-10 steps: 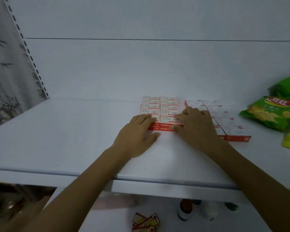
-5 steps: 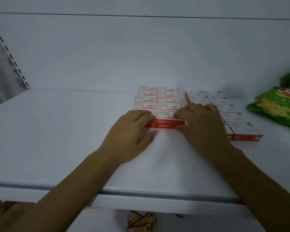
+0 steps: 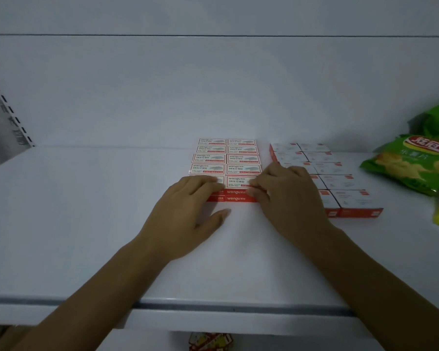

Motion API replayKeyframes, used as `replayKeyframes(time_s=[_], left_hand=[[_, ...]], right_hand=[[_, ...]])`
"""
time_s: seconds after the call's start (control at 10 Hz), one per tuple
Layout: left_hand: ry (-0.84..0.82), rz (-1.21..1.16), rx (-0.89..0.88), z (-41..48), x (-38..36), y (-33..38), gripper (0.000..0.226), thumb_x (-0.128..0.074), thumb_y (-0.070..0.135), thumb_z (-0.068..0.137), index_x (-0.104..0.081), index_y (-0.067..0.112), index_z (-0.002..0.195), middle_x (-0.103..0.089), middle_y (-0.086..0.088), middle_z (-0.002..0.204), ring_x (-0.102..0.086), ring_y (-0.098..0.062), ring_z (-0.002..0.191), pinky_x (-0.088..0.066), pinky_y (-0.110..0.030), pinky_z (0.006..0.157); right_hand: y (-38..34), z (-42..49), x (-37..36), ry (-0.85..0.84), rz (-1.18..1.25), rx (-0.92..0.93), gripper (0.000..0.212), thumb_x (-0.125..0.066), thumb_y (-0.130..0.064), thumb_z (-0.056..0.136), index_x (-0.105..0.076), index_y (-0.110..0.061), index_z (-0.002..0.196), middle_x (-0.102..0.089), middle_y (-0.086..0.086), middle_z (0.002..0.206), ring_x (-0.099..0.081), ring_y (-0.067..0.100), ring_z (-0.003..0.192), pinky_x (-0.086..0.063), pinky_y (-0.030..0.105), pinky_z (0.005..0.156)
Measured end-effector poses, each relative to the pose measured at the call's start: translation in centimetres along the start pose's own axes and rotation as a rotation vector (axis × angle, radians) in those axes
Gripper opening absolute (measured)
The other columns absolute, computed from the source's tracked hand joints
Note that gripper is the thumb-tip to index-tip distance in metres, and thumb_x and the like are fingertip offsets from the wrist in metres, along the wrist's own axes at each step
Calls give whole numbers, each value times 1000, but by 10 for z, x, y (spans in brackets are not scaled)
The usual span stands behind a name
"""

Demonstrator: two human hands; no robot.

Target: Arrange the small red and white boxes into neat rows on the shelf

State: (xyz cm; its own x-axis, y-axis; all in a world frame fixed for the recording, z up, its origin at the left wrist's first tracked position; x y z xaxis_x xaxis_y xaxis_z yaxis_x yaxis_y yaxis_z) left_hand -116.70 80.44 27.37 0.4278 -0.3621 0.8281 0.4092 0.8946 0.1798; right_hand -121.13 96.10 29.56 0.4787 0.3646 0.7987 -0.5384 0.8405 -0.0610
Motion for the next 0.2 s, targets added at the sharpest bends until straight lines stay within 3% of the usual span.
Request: replayKeyframes(time_s=[0.2], left_hand=[[70, -22, 36, 0, 7, 2, 52, -48, 52, 84, -58, 16, 119, -59, 2, 123, -51, -14, 113, -39, -22, 92]], right_hand=[[-5, -3, -3, -71, -83, -22, 28, -58, -35, 88, -61, -18, 110, -64, 3, 105, -59, 22, 94, -38, 36, 87]])
Point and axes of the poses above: each hand's wrist, its own z-axis towards the middle knuckle, its own x-axis out of the back of the hand, y = z × x, the point moved 6 cm from there along z, towards the middle knuckle
